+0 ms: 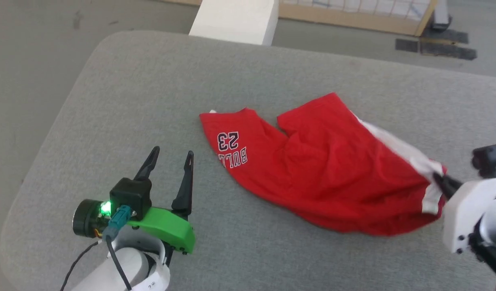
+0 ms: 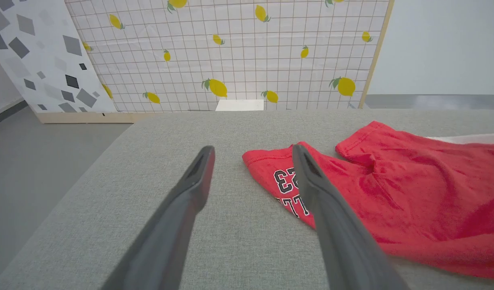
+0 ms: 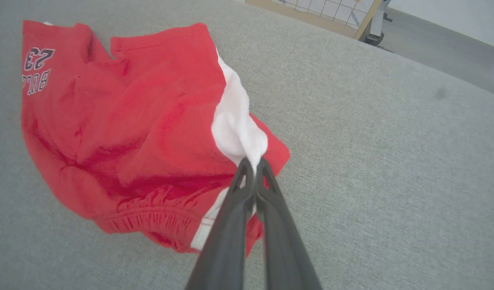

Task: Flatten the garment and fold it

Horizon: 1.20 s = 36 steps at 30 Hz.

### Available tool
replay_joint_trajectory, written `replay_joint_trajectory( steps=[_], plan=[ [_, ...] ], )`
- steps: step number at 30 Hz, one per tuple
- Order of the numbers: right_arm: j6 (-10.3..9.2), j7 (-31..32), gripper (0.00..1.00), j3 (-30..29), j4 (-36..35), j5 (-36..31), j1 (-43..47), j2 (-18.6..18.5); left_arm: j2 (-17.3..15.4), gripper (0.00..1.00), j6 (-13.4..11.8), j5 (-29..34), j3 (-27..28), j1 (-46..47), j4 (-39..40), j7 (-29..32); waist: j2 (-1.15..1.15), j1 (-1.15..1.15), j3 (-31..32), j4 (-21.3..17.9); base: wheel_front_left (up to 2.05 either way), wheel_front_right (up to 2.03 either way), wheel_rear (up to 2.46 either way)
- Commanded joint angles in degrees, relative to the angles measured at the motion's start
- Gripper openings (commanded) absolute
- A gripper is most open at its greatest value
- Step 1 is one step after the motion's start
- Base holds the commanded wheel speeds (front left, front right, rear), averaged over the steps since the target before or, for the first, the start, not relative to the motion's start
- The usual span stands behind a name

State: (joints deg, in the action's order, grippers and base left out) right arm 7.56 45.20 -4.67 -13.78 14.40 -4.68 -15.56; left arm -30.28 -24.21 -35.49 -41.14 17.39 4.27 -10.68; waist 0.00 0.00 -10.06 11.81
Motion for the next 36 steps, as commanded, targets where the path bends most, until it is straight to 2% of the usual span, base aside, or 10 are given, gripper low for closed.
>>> replay_joint_trajectory(
  steps=[1,6,11,17,23,24,25,31,36],
  plan=[
    [-0.08,-0.66,0.00,-0.51,-1.30,0.83,-0.89,-0.54,0.36,1.00,0.07,-0.83,0.02,0.01,-0.05,0.08,0.00,0.00,1.51,-1.48,0.00,0.00,0.00],
    [-0.08,-1.03,0.00,-3.51,-4.20,2.34,-3.08,-2.07,0.57,1.00,0.37,-0.93,-0.61,0.04,0.22,0.45,0.00,0.00,1.17,-1.66,0.00,0.00,0.00],
    [-0.08,-2.14,0.00,-8.57,-2.07,1.28,-8.40,-4.58,1.05,1.00,0.71,-0.57,-1.17,0.93,0.71,0.52,0.00,0.00,-1.33,-0.03,0.00,0.00,0.00],
    [-0.08,-5.08,0.00,-11.59,9.27,-2.02,-15.07,-9.26,1.89,1.00,0.85,-0.17,-1.51,1.72,0.63,-0.10,0.00,0.00,-4.88,2.32,0.00,0.00,0.00],
    [-0.08,-9.01,0.00,-8.85,23.53,-5.16,-18.64,-11.52,3.16,1.00,0.97,-0.06,-1.69,2.40,-0.28,-0.90,0.00,0.00,-6.22,3.70,0.00,0.00,0.00],
    [-0.08,-8.95,0.08,-8.30,25.46,-5.43,-18.63,-11.67,3.29,1.00,0.99,-0.06,-1.72,2.46,-0.40,-0.96,0.00,0.00,-6.23,3.79,0.00,0.00,0.00],
    [-0.08,-8.70,1.00,-7.55,27.54,-5.75,-18.53,-11.79,3.47,1.00,0.99,-0.08,-1.73,2.57,-0.58,-1.03,0.00,0.00,-6.18,3.83,0.00,0.00,0.00],
    [-0.08,-12.02,1.00,-5.11,31.66,-6.09,-19.50,-10.58,3.88,1.00,1.00,-0.65,-1.22,3.04,-1.33,-1.25,0.00,0.00,-4.70,2.31,0.00,0.00,0.00],
    [-0.08,-16.36,1.00,-2.70,30.11,-3.55,-20.27,-8.93,3.29,1.00,1.18,-1.49,-0.59,2.74,-1.76,-1.17,0.00,0.00,-1.76,-0.22,0.00,0.00,0.00]
  ],
)
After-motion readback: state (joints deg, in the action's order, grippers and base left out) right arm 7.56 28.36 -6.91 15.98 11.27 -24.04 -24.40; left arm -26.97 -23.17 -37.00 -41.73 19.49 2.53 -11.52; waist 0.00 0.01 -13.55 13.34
